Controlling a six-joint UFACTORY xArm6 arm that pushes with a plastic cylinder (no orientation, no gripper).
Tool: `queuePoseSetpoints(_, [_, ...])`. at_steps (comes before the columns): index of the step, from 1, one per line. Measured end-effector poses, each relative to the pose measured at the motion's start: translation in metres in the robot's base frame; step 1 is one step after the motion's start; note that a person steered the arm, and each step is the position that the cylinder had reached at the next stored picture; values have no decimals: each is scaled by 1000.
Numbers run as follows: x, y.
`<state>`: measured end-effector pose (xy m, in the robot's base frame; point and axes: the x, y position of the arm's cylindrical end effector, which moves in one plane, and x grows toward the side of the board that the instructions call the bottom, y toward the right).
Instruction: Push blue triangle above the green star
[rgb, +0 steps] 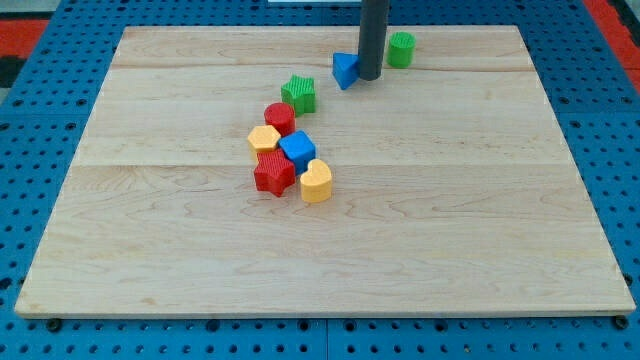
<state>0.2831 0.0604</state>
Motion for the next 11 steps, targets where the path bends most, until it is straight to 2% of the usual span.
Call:
queuePoseSetpoints(1, [-8, 0])
queuePoseSetpoints(2, [17, 0])
queuePoseSetpoints(5, [26, -17])
queuePoseSetpoints(7, [26, 26])
queuePoseSetpoints(8, [13, 28])
queuePoseSetpoints(9, [-8, 15])
queuePoseSetpoints(11, [-32, -62])
